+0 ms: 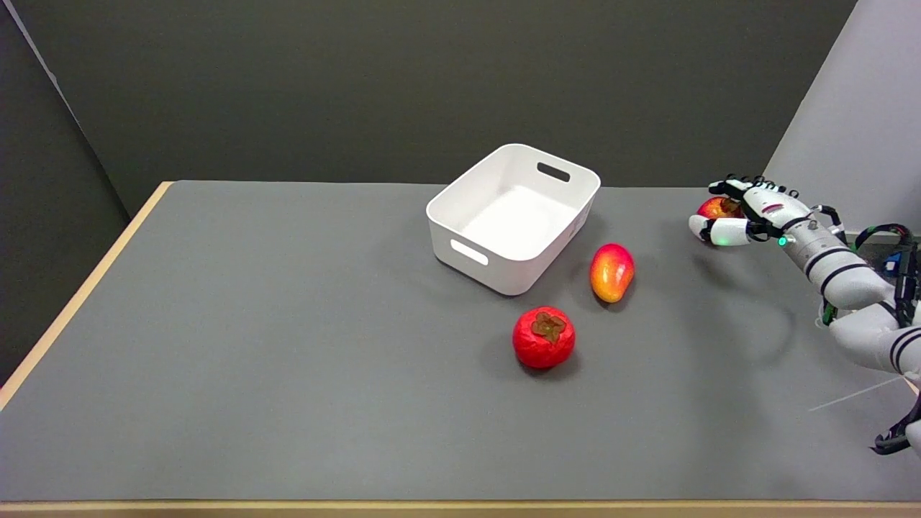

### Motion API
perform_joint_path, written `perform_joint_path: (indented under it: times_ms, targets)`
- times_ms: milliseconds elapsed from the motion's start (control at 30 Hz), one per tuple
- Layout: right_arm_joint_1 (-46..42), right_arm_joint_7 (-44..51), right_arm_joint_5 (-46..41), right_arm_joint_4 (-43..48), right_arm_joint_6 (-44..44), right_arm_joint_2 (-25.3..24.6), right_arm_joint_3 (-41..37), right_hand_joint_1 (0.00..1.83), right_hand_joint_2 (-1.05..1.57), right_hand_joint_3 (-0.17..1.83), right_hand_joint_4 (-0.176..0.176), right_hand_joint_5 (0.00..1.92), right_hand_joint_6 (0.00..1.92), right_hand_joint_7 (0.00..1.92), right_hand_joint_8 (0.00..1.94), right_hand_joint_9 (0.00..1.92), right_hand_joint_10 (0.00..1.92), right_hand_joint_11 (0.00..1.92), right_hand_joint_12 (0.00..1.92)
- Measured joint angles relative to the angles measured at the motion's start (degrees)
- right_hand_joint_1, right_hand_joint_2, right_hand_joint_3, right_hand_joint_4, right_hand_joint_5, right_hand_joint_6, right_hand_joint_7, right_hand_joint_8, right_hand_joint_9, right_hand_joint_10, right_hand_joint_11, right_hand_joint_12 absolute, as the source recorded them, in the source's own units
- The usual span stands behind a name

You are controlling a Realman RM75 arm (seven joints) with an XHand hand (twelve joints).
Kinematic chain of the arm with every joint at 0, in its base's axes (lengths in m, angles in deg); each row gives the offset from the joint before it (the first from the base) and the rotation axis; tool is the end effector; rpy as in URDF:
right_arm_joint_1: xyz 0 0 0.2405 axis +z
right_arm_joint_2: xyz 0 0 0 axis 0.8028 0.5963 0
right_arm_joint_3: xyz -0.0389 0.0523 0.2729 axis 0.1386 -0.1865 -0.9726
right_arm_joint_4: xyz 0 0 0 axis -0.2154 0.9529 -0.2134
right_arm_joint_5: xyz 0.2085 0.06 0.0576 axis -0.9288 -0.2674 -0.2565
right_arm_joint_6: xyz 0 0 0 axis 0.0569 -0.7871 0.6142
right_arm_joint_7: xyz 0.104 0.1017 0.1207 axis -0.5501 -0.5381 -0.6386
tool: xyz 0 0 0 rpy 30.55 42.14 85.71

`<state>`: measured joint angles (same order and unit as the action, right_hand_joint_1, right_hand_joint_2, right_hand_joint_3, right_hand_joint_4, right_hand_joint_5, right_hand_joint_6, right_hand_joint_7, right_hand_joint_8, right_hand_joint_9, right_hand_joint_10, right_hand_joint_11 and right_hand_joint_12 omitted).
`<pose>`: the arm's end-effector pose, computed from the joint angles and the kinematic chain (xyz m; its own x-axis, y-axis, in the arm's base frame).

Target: Pick up the pomegranate.

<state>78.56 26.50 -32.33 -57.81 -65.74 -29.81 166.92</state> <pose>-0.2952 -0.3973 0.6567 0.9680 0.0009 0.2510 -0.2317 0.3877 0.8922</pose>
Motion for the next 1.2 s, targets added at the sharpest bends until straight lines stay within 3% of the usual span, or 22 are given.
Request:
perform_joint_path:
  times_ms: [300,533,700,833,1033,1100,1167,1200]
  targets:
    - [2.8,-1.0,2.9,-2.8,0.7,-1.2,0.7,0.31,0.55,0.95,0.051,0.16,0.46,0.16,0.33,0.02,0.56,0.00,0.97]
    - [3.9,-1.4,4.0,-3.8,0.8,-1.8,1.0,0.50,0.62,0.98,0.048,0.17,0.45,0.18,0.32,0.04,0.60,0.00,1.06]
    - [4.2,-1.5,4.5,-4.2,0.6,-2.0,1.1,0.90,0.73,0.96,0.029,0.25,0.47,0.33,0.35,0.28,0.80,0.36,1.53]
    - [4.3,-1.4,4.8,-4.5,0.4,-2.1,1.1,0.99,0.79,0.97,0.031,0.27,0.61,0.40,0.41,0.36,0.89,0.50,1.64]
    - [4.3,-1.3,5.0,-4.7,0.2,-2.3,1.1,1.14,0.89,0.91,0.035,0.28,1.01,0.54,0.75,0.55,1.11,0.67,1.79]
    - [4.2,-1.3,5.1,-4.8,0.1,-2.4,1.1,1.27,1.17,0.29,0.084,0.40,1.18,0.60,1.54,0.66,1.11,0.70,1.90]
    - [4.1,-1.3,5.1,-4.8,-0.1,-2.4,1.1,1.14,1.28,0.12,-0.045,0.45,1.65,0.69,1.46,0.67,1.17,0.71,1.91]
    - [4.0,-1.3,5.2,-4.9,-0.3,-2.4,1.1,1.11,1.30,0.09,-0.079,0.46,1.75,0.72,1.42,0.69,1.21,0.71,1.91]
